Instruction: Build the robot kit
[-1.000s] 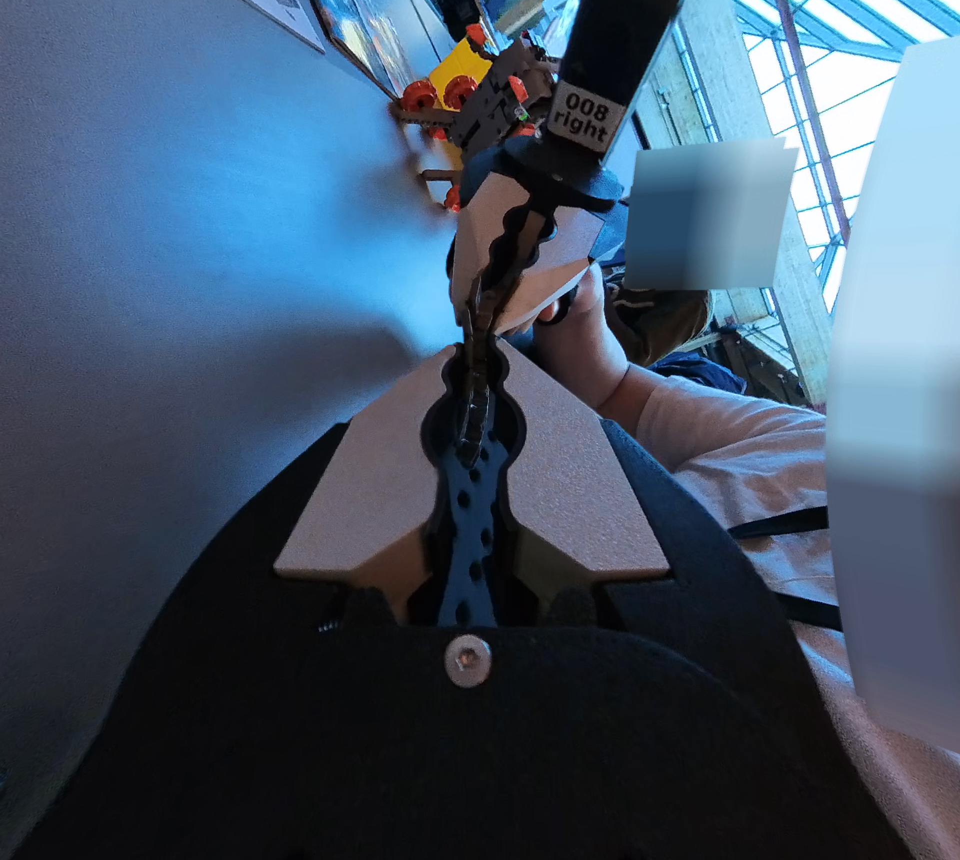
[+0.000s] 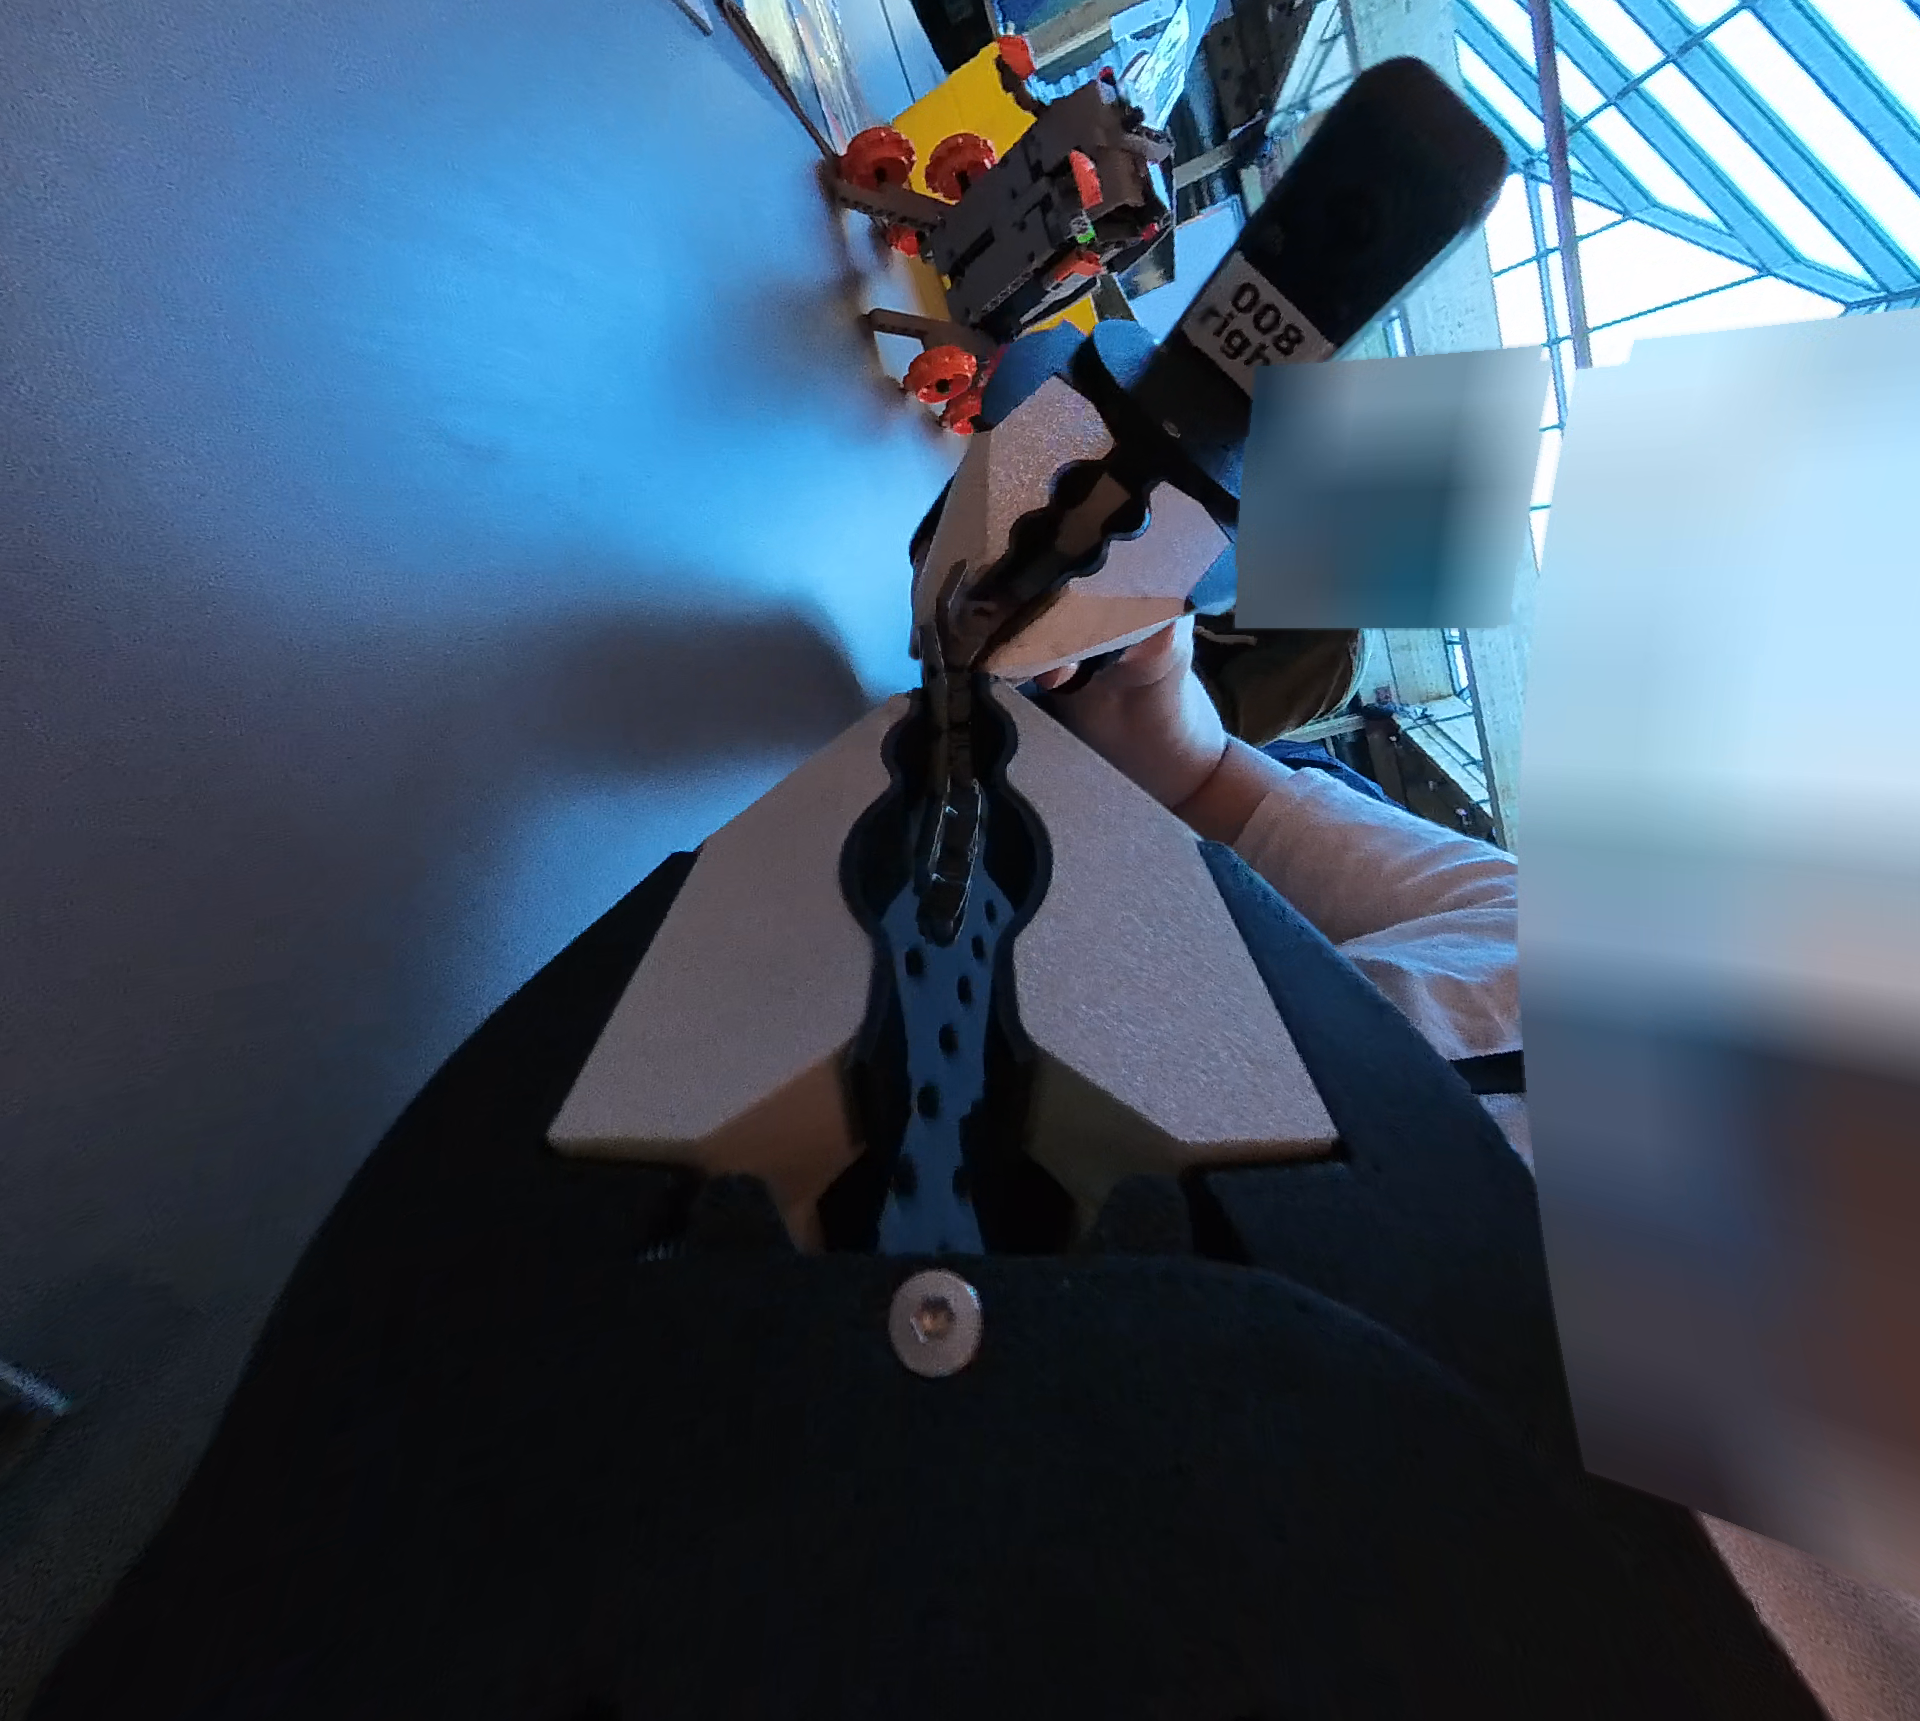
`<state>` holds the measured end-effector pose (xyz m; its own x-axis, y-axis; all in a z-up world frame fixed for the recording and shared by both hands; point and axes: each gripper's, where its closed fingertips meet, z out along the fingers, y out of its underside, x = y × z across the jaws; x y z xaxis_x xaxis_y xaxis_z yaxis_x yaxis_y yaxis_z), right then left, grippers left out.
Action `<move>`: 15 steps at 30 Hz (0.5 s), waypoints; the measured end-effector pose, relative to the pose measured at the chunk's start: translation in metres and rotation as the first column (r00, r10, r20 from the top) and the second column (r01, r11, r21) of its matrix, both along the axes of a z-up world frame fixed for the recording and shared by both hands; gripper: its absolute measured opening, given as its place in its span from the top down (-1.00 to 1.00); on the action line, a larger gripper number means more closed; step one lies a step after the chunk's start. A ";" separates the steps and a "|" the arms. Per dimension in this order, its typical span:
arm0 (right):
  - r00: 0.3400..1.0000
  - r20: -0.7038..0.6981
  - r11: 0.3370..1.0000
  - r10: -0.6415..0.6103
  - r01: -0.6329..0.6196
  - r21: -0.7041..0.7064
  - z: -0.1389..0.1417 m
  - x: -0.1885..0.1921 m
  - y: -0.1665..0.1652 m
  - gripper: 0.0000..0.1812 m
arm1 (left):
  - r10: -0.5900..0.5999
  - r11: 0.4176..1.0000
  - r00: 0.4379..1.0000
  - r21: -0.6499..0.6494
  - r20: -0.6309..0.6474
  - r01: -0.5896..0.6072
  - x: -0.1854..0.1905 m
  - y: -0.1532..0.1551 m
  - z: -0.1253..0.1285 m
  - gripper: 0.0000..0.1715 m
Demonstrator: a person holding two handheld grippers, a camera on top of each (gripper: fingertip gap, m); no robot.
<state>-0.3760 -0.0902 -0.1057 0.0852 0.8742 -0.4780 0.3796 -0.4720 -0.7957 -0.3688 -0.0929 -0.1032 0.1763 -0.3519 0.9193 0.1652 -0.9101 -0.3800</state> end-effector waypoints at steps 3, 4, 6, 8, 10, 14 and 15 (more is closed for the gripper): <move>1.000 0.026 1.000 -0.005 0.004 0.014 -0.004 0.000 0.001 0.93 | 0.000 1.000 1.000 -0.019 -0.019 -0.001 0.000 0.001 -0.004 0.97; 1.000 0.030 1.000 -0.007 0.006 0.012 -0.006 0.000 0.001 0.93 | -0.001 1.000 1.000 -0.023 -0.026 0.001 0.001 0.000 -0.005 0.97; 0.999 0.043 0.999 -0.018 0.016 0.044 -0.006 0.000 0.002 0.93 | 0.002 1.000 1.000 -0.028 -0.021 -0.003 0.000 0.001 -0.005 0.97; 0.998 0.049 0.997 -0.030 0.027 0.066 -0.005 -0.001 0.002 0.93 | 0.007 0.999 1.000 -0.033 -0.011 -0.007 -0.001 0.002 -0.005 0.96; 0.998 0.052 0.997 -0.035 0.031 0.069 -0.006 -0.001 0.002 0.93 | 0.008 0.999 1.000 -0.037 -0.023 -0.008 -0.001 0.001 -0.006 0.95; 0.995 0.085 0.991 -0.056 0.046 0.123 -0.009 -0.002 0.003 0.93 | 0.013 0.999 0.999 -0.045 -0.032 -0.014 -0.001 0.002 -0.008 0.97; 0.994 0.086 0.989 -0.068 0.055 0.141 -0.009 -0.002 0.004 0.93 | 0.016 0.999 1.000 -0.051 -0.027 -0.017 -0.001 0.003 -0.008 0.96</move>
